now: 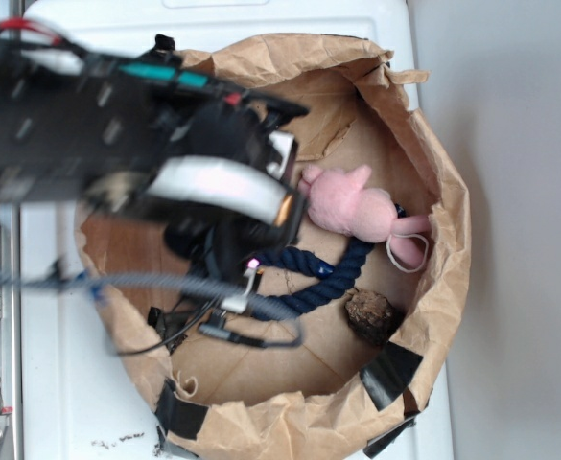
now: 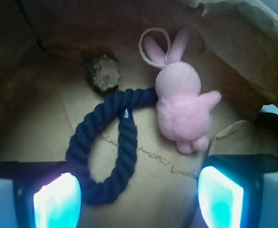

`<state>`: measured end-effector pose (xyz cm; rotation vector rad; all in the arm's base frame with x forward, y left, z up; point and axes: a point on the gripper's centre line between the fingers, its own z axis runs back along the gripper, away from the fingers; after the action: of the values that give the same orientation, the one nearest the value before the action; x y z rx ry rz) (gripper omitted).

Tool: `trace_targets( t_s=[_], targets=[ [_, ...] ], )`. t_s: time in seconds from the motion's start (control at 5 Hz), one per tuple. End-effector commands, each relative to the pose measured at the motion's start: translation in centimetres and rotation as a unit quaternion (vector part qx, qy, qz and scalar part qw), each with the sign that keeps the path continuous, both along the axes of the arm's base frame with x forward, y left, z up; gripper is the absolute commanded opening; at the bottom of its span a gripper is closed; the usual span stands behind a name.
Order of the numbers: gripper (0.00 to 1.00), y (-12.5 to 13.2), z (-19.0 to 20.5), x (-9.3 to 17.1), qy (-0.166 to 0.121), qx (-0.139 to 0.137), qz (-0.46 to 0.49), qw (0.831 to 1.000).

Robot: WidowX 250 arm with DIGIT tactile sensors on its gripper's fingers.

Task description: Grab the pink bunny.

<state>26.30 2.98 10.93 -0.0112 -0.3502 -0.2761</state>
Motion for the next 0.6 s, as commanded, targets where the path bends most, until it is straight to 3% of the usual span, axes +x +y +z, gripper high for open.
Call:
trace_targets(
  t_s=[0.0, 0.4],
  targets=[
    [1.00, 0.87, 1.64, 2.41, -0.002, -0.007, 0.034, 0.999],
    [1.00, 0.97, 1.63, 2.70, 0.014, -0.010, 0.019, 1.000]
  ],
)
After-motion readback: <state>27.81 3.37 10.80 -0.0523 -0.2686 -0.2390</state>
